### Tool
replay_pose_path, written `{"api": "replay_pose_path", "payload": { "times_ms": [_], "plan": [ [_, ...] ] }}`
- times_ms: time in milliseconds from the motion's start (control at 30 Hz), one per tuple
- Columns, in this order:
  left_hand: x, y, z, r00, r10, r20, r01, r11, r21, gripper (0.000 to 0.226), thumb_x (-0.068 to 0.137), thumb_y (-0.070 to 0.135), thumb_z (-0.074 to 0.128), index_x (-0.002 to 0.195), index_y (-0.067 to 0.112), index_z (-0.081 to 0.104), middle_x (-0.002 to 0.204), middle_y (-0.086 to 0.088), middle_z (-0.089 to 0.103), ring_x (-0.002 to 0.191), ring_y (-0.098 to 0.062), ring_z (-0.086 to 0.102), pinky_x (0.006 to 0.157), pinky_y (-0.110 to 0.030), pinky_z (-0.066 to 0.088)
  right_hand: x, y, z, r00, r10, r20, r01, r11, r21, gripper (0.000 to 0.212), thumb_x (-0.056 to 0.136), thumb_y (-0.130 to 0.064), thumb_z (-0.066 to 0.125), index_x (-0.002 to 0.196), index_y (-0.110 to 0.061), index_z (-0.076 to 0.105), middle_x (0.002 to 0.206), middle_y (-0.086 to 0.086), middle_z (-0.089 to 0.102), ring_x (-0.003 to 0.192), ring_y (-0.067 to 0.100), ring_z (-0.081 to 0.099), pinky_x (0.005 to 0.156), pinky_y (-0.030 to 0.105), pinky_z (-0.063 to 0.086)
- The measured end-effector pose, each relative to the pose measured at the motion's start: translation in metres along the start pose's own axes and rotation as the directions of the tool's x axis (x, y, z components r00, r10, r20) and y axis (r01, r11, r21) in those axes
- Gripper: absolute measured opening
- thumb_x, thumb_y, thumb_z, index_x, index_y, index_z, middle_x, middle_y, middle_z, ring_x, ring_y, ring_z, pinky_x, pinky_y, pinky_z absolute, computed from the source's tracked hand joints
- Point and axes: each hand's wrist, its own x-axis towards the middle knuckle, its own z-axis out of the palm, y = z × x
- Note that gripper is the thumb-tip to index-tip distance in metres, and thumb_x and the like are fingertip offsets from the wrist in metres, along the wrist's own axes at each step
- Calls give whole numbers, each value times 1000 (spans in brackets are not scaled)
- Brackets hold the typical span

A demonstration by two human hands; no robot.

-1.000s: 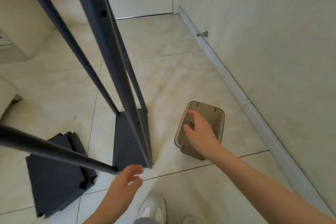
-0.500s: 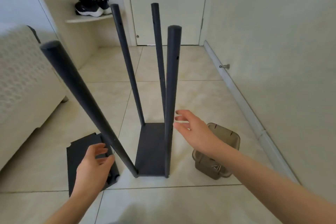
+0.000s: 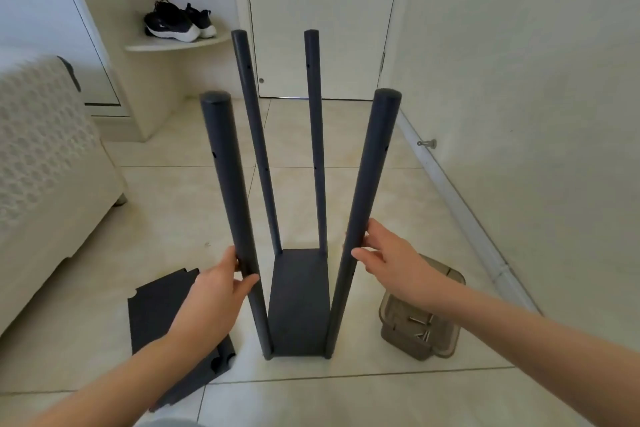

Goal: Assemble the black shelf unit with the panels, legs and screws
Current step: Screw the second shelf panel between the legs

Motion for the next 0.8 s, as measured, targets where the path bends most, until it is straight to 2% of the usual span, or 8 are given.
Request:
{"api": "replay_pose_path", "payload": {
  "times_ms": [100,200,300,400,500,600,700,800],
  "plan": [
    [15,6,-7,996,45,75,-48,998,44,44,101,25,56,141,18,40,123,1,64,83,-10,62,77,-21,49,-4,-1,-1,1000,7,2,-7,1000,6,40,101,-25,48,139,-25,37,139,-5,54,128,17,54,106,37,43],
    [34,17,-15,989,92,119,-101,992,76,45,101,22,56,143,15,40,129,-1,62,82,-11,60,73,-17,47,-6,-2,-3,1000,23,9,-23,1000,20,44,100,-25,51,141,-25,37,136,-5,56,125,18,56,103,36,47],
    [52,26,-21,983,112,143,-123,990,72,45,101,18,55,143,13,40,130,-6,62,88,-16,62,80,-23,52,-9,-3,-7,1000,26,13,-27,999,32,42,98,-26,54,138,-26,40,130,-6,60,119,15,60,99,33,50],
    [63,29,-24,990,79,116,-84,996,30,43,100,15,56,141,12,43,129,-8,61,100,-24,64,92,-36,56,-11,-15,-11,999,-19,46,19,1000,-7,33,97,-27,57,127,-31,44,120,-8,64,104,9,64,98,30,51],
    [67,26,-26,997,9,77,-6,999,-48,42,100,11,57,139,10,45,129,-11,61,111,-30,62,97,-45,54,-10,-31,-12,992,-77,98,81,996,-31,37,98,-28,56,133,-25,46,121,-5,66,102,9,67,98,32,52],
    [67,23,-28,998,-43,41,48,989,-137,43,99,7,56,140,9,43,129,-12,59,112,-31,61,97,-44,54,-12,-46,-4,982,-121,144,128,991,-36,39,98,-32,53,135,-21,47,122,-3,67,102,9,67,95,31,54],
    [67,18,-29,997,-72,9,72,980,-185,42,100,6,54,140,10,43,128,-9,57,105,-24,58,93,-39,54,-16,-60,17,977,-126,170,139,988,-70,46,98,-35,52,140,-23,41,127,-2,63,107,13,66,100,37,51],
    [72,11,-32,997,-82,8,82,975,-206,39,101,9,54,138,10,45,128,-10,59,105,-23,57,95,-40,53,-17,-72,43,974,-156,163,166,985,-51,45,98,-33,54,140,-26,41,127,-1,64,109,14,65,100,35,50]
  ]
}}
